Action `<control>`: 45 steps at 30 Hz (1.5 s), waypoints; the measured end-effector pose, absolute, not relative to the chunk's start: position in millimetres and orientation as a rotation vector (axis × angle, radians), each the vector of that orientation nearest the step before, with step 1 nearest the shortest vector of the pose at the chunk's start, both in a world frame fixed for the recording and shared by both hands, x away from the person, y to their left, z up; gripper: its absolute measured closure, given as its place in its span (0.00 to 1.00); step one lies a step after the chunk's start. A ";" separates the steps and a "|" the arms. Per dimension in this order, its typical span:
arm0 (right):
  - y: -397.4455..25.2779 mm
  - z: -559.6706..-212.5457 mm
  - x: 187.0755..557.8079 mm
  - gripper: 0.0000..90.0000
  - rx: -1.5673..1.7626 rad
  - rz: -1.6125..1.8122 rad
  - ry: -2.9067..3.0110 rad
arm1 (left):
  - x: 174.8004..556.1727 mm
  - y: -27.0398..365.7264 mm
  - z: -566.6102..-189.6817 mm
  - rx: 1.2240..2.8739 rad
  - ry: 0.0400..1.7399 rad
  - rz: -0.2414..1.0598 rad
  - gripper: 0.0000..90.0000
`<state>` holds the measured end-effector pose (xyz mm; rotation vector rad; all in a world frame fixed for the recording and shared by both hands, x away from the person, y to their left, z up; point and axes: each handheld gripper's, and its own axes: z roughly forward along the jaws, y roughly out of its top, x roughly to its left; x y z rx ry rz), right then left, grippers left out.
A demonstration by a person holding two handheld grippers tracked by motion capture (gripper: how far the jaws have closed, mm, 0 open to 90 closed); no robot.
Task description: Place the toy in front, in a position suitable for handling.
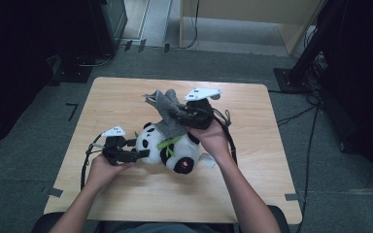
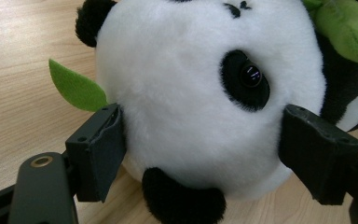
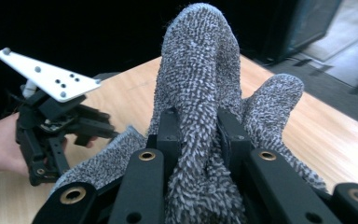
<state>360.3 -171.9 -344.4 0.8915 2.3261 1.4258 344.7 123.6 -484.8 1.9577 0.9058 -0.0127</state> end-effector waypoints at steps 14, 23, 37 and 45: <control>-112.8 -397.9 372.3 0.82 0.843 1.342 2.516 | 343.3 123.3 -484.2 1.958 0.905 -0.008 0.25; -118.3 -411.2 378.4 0.80 0.895 1.266 2.524 | 345.4 121.6 -482.1 1.978 0.908 -0.011 0.32; -145.4 -413.4 388.0 0.82 1.005 1.148 2.484 | 347.4 120.9 -479.2 1.989 0.917 -0.013 0.41; -165.3 -409.6 393.9 0.83 1.055 1.123 2.418 | 347.3 120.7 -479.2 1.988 0.912 -0.009 0.41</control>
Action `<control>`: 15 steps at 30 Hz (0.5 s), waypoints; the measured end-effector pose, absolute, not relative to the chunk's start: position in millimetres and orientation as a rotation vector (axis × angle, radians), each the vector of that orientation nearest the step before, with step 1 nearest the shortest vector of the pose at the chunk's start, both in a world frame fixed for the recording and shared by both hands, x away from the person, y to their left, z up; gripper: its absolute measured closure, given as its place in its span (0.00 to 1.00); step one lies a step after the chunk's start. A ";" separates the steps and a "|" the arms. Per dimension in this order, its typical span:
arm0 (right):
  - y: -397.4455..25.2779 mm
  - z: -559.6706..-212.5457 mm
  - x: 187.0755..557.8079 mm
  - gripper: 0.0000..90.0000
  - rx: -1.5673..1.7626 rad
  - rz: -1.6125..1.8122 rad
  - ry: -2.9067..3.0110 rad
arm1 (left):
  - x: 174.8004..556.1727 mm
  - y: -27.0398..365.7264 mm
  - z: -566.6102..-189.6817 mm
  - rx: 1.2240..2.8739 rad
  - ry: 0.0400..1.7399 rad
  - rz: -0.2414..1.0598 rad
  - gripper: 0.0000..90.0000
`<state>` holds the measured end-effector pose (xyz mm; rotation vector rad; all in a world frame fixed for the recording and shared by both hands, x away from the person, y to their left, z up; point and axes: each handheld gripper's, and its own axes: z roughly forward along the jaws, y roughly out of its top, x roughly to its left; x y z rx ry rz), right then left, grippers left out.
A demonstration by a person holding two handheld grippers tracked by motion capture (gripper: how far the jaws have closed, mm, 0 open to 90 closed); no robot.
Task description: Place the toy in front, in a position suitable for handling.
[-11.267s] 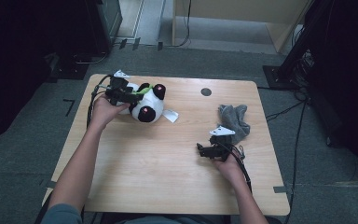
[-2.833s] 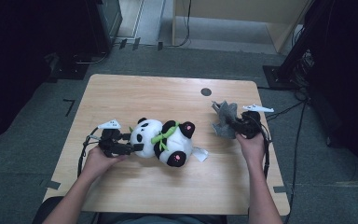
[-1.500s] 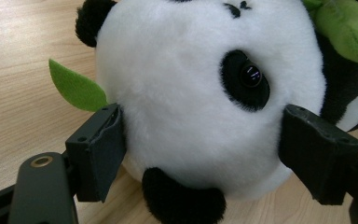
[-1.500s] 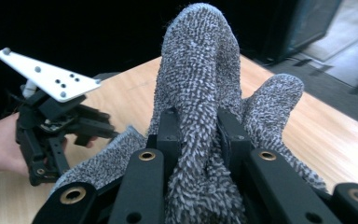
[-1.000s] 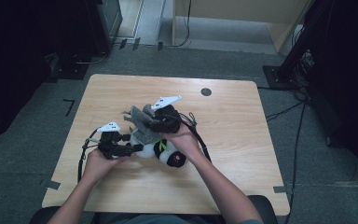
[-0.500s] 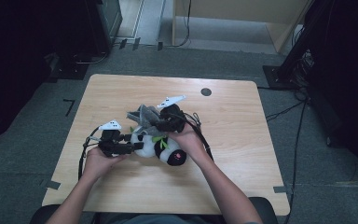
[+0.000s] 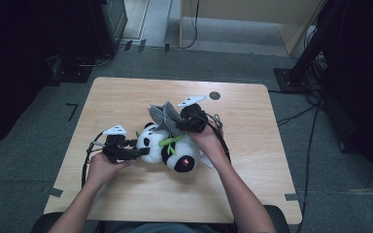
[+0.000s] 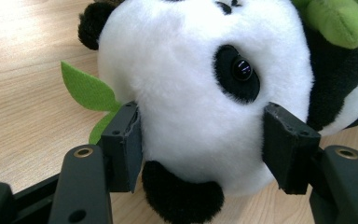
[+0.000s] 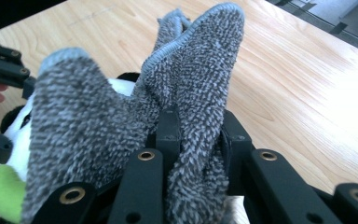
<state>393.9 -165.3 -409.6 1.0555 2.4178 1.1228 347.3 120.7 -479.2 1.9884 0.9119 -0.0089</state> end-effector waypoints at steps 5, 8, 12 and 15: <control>-181.1 -410.1 399.6 0.85 1.136 1.143 2.387 | 347.3 120.9 -479.3 1.987 0.913 -0.010 0.41; -192.0 -409.8 402.6 0.86 1.174 1.122 2.357 | 347.1 121.5 -479.7 1.988 0.911 -0.009 0.41; -207.8 -408.6 406.8 0.86 1.219 1.081 2.318 | 347.1 121.8 -480.0 1.988 0.910 -0.010 0.41; -216.4 -406.1 407.2 0.86 1.238 1.081 2.287 | 347.2 122.1 -480.2 1.988 0.907 -0.009 0.41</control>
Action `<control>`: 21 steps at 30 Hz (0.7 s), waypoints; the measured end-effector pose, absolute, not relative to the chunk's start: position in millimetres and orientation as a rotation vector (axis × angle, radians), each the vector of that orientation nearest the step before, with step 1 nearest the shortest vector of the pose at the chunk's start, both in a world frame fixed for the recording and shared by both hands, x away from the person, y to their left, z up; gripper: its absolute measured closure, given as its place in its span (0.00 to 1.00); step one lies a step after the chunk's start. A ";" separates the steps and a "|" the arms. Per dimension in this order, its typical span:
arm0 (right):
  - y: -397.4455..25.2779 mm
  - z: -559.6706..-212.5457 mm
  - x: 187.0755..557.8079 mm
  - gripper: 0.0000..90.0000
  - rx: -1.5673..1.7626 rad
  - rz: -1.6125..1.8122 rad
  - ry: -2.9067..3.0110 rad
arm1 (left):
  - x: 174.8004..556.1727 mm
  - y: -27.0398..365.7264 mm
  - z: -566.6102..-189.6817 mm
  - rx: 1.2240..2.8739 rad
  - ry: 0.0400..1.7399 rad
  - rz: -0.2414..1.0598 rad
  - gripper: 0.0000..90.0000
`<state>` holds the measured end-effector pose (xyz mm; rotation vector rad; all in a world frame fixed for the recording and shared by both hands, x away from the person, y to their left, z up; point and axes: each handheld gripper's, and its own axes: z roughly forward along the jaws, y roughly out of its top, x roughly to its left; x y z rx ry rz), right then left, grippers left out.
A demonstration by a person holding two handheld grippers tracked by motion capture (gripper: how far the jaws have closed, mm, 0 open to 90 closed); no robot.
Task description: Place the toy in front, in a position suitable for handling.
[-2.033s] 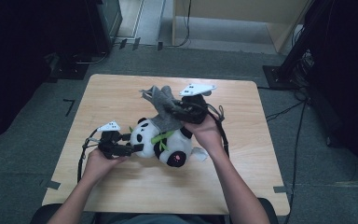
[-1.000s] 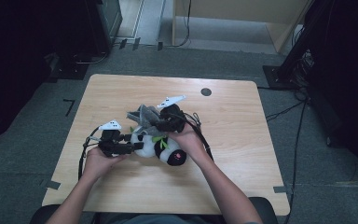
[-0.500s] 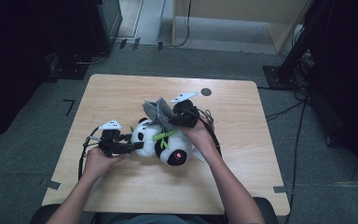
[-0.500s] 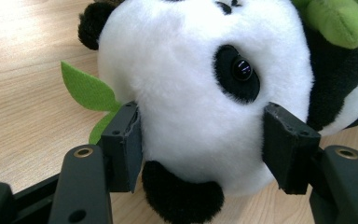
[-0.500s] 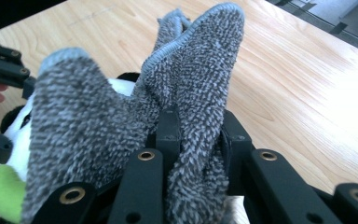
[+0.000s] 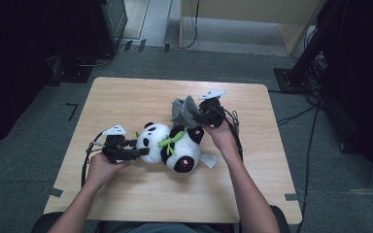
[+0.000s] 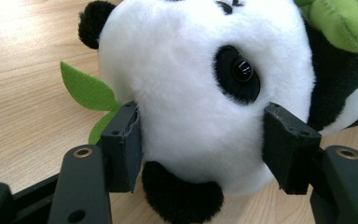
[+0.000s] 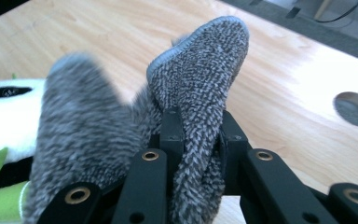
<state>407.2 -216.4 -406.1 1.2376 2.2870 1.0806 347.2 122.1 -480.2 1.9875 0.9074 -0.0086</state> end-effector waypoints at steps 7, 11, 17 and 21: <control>-218.3 -382.2 396.4 0.87 1.216 1.251 2.216 | 346.7 121.7 -480.1 1.986 0.909 -0.006 0.41; -206.7 -365.0 384.0 0.87 1.126 1.361 2.191 | 346.5 121.5 -480.0 1.984 0.911 -0.005 0.41; -178.5 -348.1 363.2 0.87 0.968 1.490 2.184 | 346.4 121.6 -479.8 1.986 0.911 -0.004 0.41; -155.9 -352.7 354.5 0.86 0.885 1.540 2.219 | 346.3 121.6 -479.6 1.988 0.911 -0.004 0.41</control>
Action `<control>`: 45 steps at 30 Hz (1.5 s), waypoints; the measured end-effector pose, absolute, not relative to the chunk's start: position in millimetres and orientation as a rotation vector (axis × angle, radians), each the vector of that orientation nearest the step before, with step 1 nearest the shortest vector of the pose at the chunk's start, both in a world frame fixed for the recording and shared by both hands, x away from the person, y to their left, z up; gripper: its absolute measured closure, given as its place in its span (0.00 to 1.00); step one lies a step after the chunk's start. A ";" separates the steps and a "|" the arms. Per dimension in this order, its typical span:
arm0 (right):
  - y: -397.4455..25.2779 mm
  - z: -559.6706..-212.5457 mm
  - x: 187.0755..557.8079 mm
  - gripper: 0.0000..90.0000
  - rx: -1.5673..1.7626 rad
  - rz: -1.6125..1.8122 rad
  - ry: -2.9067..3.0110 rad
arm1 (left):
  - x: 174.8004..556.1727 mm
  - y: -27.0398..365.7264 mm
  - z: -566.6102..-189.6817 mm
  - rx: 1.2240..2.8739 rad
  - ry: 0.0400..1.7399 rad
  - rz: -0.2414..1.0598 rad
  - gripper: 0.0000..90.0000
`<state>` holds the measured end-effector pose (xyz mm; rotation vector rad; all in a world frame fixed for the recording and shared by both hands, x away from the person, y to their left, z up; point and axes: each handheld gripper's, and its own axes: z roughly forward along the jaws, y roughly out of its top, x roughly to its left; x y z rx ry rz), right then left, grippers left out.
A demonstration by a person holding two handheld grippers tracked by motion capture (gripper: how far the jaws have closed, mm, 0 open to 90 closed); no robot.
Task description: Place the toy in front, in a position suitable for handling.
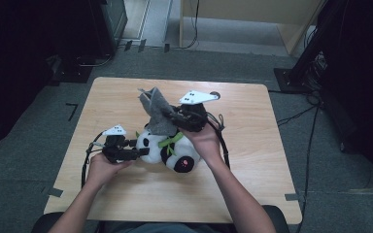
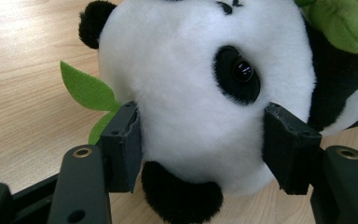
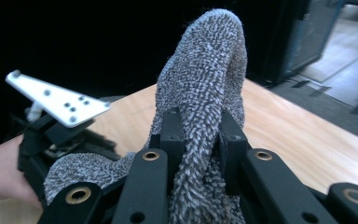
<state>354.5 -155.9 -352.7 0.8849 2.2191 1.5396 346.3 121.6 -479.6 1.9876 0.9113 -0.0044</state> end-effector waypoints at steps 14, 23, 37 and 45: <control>-121.9 -412.2 373.0 0.51 0.936 1.294 2.491 | 345.1 121.1 -479.7 1.998 0.907 0.006 0.41; -124.8 -419.6 379.8 0.61 1.067 1.311 2.600 | 345.2 120.2 -479.7 2.005 0.912 0.012 0.41; -140.3 -413.6 384.5 0.82 1.050 1.212 2.548 | 345.9 120.0 -478.1 1.997 0.926 0.003 0.44; -147.4 -413.9 388.9 0.82 1.022 1.098 2.509 | 346.1 120.6 -477.6 1.986 0.923 0.005 0.44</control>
